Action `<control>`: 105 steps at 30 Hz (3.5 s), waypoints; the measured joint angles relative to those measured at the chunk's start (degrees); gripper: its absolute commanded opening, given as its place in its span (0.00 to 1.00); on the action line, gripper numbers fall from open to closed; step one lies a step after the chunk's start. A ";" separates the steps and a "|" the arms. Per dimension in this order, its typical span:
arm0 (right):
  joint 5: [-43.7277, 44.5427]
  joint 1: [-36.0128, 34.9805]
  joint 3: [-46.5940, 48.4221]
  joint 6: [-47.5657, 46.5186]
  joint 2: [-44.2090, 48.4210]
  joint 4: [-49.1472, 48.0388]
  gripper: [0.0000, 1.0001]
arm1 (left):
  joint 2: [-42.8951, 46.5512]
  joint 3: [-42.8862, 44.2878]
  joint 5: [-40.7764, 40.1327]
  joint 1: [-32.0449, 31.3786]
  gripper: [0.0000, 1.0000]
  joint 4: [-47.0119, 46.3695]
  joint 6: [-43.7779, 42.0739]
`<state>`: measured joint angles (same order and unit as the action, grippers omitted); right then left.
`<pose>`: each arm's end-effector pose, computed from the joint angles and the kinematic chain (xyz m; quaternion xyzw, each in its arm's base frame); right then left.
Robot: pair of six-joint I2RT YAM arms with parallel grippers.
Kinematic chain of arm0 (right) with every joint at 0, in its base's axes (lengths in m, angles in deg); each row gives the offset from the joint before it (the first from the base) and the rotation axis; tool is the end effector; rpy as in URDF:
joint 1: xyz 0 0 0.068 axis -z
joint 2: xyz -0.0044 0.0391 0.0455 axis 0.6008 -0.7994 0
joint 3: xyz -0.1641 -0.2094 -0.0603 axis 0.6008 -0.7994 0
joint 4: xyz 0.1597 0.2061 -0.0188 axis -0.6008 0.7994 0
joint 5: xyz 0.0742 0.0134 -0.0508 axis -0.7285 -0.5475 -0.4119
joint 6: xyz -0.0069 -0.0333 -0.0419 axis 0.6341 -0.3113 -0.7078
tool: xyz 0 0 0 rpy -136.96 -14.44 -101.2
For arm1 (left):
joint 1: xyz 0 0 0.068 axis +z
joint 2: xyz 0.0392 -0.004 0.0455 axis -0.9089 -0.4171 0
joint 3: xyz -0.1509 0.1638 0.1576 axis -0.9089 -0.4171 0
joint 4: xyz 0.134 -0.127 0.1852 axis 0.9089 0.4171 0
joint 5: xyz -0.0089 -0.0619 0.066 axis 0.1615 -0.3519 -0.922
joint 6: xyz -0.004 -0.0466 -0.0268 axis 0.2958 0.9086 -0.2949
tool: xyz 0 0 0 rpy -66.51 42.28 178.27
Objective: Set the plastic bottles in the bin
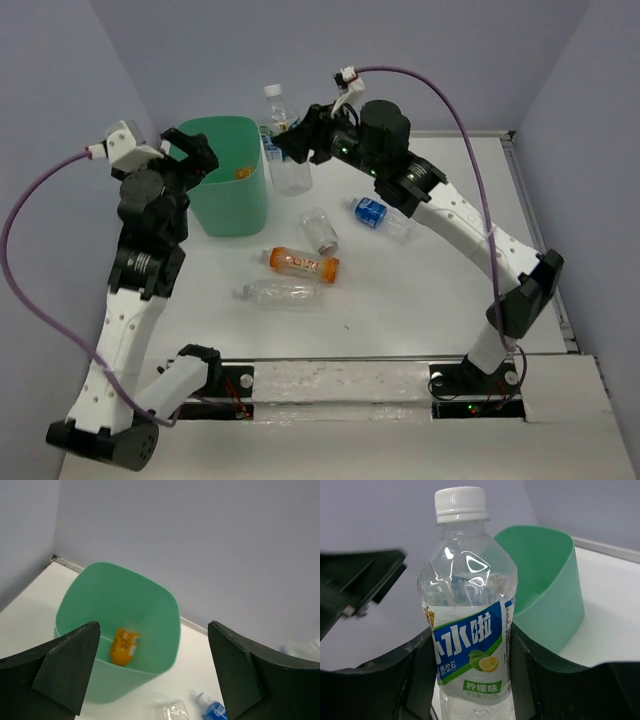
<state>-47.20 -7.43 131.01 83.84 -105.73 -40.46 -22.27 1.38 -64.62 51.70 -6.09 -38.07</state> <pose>0.2656 0.2668 0.4677 -0.1531 0.6900 0.4548 0.5419 0.2126 -0.0365 0.4664 -0.2069 0.6276 -0.0972 0.7442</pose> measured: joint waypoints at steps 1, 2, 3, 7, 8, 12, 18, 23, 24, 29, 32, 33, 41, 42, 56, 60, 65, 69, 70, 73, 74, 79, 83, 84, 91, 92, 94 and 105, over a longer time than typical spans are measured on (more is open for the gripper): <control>-0.20 0.00 3.28 -0.20 -2.84 -0.74 0.27 | 4.42 -1.73 1.40 -0.02 0.99 0.61 0.92; -0.33 0.00 7.02 -0.39 -5.79 -1.33 0.27 | 8.37 -3.85 3.26 0.00 0.99 1.53 1.95; -0.66 -0.20 11.91 -0.72 -9.92 -2.86 0.27 | 12.26 -6.19 4.63 0.00 0.99 2.71 3.06; -1.40 -0.48 28.74 -1.33 -23.06 -5.14 0.27 | 21.53 -12.07 7.63 0.02 0.99 6.40 6.45; -1.57 -0.52 32.65 -1.55 -26.05 -5.77 0.27 | 23.28 -14.34 8.85 0.02 0.99 8.31 7.65; -1.70 -0.79 43.58 -2.32 -36.24 -8.50 0.27 | 28.83 -24.98 14.86 0.00 0.99 16.79 14.47; -0.31 -2.29 46.38 -5.29 -44.57 -16.72 0.56 | 30.42 -31.95 23.34 -0.24 0.99 27.41 21.44; 0.85 -5.42 48.28 -10.93 -49.79 -18.84 0.91 | 30.14 -34.64 28.81 -0.87 0.99 27.91 22.71; 0.87 -6.01 47.12 -11.76 -49.68 -18.88 0.91 | 29.90 -35.28 29.53 -0.94 0.99 27.50 22.71; 0.66 -7.76 36.83 -15.17 -44.09 -19.58 0.88 | 26.21 -36.17 31.17 -1.75 0.99 24.28 22.64; 0.79 -7.65 24.48 -16.09 -34.36 -19.43 0.83 | 22.40 -36.17 30.21 -4.74 0.99 20.39 23.02; 0.83 -7.48 20.22 -16.22 -31.19 -20.79 0.82 | 20.02 -35.87 28.89 -7.52 0.99 18.73 23.23; 0.39 2.45 -22.10 -12.50 10.49 -21.73 0.80 | -2.67 -25.94 16.09 -24.63 0.99 10.91 24.00; 0.35 6.84 -27.69 -11.54 16.46 -20.96 0.82 | -4.90 -24.46 14.80 -24.92 0.99 10.08 23.76; -6.80 28.11 -38.64 -22.56 12.15 9.81 1.00 | -39.43 -0.66 8.76 -24.41 0.99 9.60 20.46; -9.05 28.59 -30.67 -28.24 5.75 15.74 1.00 | -43.08 0.94 8.79 -23.96 0.99 11.34 20.22; -9.92 28.55 -20.63 -34.12 -3.23 20.44 1.00 | -45.94 3.19 8.79 -23.28 0.99 12.28 19.61; -10.54 28.55 -16.94 -37.00 -9.79 23.63 1.00 | -48.46 4.63 8.81 -22.91 0.99 11.96 19.02; -10.60 28.55 -16.33 -37.51 -11.56 24.61 1.00 | -49.11 4.76 8.81 -22.84 0.99 11.72 18.93; -10.71 28.52 -13.92 -38.97 -16.74 27.04 0.99 | -50.73 4.81 9.14 -22.45 0.94 11.37 18.67; -10.62 28.50 -12.87 -39.50 -17.88 28.00 0.97 | -51.32 4.81 9.33 -22.25 0.91 11.13 18.58; -10.36 28.02 -7.06 -40.96 -24.33 29.00 0.86 | -52.30 4.81 9.99 -21.53 0.74 9.44 18.32; -10.34 27.76 -4.66 -40.52 -27.02 28.70 0.64 | -52.19 4.81 10.36 -21.11 0.65 8.37 17.70; -10.56 27.76 -4.55 -40.26 -27.32 28.37 0.64 | -52.09 4.81 10.49 -21.11 0.64 8.22 17.55; -12.70 27.76 -4.13 -38.42 -27.54 27.19 0.61 | -45.66 4.50 12.20 -20.92 0.56 6.67 15.43; -12.92 27.76 -4.11 -38.34 -27.63 27.02 0.46 | -43.23 4.35 12.37 -20.92 0.56 6.36 15.15; -13.33 27.76 -4.15 -38.36 -27.85 26.86 0.42 | -37.94 4.26 12.96 -20.92 0.56 5.88 14.62; -13.94 27.47 -12.24 -32.68 -16.31 23.21 0.39 | -19.65 13.81 12.26 -15.37 0.56 6.67 10.23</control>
<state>-61.15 20.04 118.77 51.16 -122.04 -17.25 -41.92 15.19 -52.36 36.34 0.58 -27.84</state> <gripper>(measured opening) 0.505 0.876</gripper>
